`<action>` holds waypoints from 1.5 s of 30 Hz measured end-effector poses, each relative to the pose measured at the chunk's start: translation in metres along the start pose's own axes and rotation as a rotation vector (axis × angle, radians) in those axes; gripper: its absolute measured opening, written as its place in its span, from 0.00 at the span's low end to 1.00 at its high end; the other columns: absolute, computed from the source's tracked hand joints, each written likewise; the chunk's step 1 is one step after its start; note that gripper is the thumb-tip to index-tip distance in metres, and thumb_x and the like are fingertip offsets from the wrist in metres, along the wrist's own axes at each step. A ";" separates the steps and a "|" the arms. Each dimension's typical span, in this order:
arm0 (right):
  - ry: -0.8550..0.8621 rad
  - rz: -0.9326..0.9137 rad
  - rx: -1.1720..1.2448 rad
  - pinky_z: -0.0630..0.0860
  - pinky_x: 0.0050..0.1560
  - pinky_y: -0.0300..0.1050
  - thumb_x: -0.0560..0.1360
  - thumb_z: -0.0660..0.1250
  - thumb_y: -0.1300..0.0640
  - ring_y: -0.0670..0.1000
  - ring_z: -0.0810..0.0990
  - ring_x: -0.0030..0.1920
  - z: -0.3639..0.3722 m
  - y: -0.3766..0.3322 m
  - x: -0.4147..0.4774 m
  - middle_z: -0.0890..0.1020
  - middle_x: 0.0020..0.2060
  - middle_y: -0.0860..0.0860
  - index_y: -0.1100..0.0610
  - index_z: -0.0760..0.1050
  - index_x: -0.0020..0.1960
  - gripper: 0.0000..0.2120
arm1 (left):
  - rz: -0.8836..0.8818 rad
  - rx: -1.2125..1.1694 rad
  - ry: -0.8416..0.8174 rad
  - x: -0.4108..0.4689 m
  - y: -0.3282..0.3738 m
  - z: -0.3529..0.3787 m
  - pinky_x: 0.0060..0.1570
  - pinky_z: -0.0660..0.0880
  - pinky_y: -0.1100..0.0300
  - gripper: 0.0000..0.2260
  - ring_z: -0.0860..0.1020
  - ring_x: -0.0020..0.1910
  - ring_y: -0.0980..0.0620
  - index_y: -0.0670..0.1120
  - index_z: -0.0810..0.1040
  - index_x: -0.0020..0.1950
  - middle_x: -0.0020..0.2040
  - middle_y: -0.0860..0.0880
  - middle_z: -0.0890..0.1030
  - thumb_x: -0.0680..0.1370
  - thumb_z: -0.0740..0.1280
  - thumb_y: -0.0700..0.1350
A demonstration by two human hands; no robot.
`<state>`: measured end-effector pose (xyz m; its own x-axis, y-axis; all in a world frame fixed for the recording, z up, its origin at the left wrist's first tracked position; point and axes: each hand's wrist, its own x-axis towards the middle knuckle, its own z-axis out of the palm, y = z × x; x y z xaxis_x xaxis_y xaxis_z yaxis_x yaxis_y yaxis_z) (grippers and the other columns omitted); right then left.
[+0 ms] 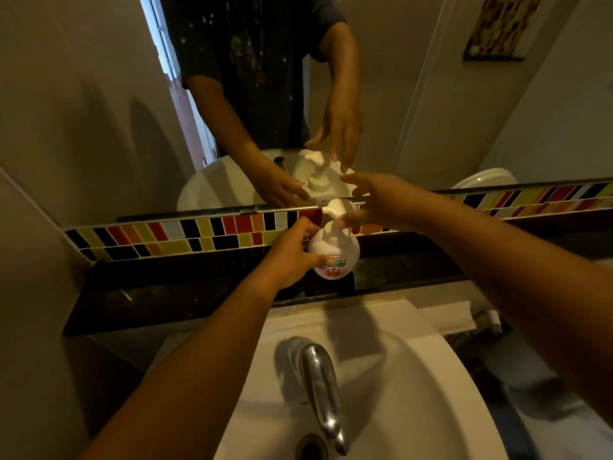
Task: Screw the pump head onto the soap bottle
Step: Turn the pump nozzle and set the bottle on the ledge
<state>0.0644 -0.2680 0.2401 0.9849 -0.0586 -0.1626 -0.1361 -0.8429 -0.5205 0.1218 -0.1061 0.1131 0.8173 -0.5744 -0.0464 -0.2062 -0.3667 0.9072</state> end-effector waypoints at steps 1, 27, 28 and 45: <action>0.025 0.021 0.027 0.73 0.54 0.46 0.67 0.73 0.48 0.57 0.75 0.64 0.005 0.001 -0.002 0.73 0.69 0.56 0.52 0.61 0.73 0.38 | 0.003 0.001 0.003 -0.001 0.000 0.000 0.55 0.78 0.51 0.22 0.77 0.60 0.50 0.51 0.70 0.60 0.62 0.50 0.77 0.71 0.75 0.42; -0.056 0.005 0.011 0.70 0.62 0.50 0.69 0.71 0.44 0.56 0.70 0.69 0.011 0.006 -0.005 0.69 0.72 0.53 0.48 0.60 0.74 0.37 | 0.018 0.026 -0.030 -0.001 0.004 -0.004 0.55 0.78 0.49 0.20 0.77 0.58 0.50 0.49 0.71 0.57 0.58 0.50 0.78 0.70 0.75 0.41; 0.017 0.011 0.034 0.72 0.61 0.50 0.68 0.71 0.43 0.56 0.72 0.66 0.016 0.006 -0.006 0.72 0.70 0.54 0.51 0.63 0.72 0.36 | 0.022 0.032 -0.025 -0.001 0.004 -0.004 0.55 0.78 0.50 0.20 0.77 0.58 0.51 0.49 0.71 0.57 0.58 0.51 0.78 0.70 0.75 0.41; 0.099 -0.047 0.123 0.68 0.60 0.47 0.73 0.66 0.47 0.56 0.68 0.70 0.030 0.019 -0.008 0.68 0.72 0.53 0.50 0.59 0.74 0.32 | 0.011 0.018 -0.031 0.003 0.000 -0.004 0.55 0.79 0.49 0.22 0.78 0.59 0.50 0.51 0.70 0.59 0.59 0.52 0.78 0.70 0.76 0.42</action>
<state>0.0509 -0.2677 0.2062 0.9954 -0.0788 -0.0554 -0.0961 -0.7748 -0.6249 0.1263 -0.1049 0.1145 0.7979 -0.6007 -0.0496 -0.2249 -0.3731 0.9001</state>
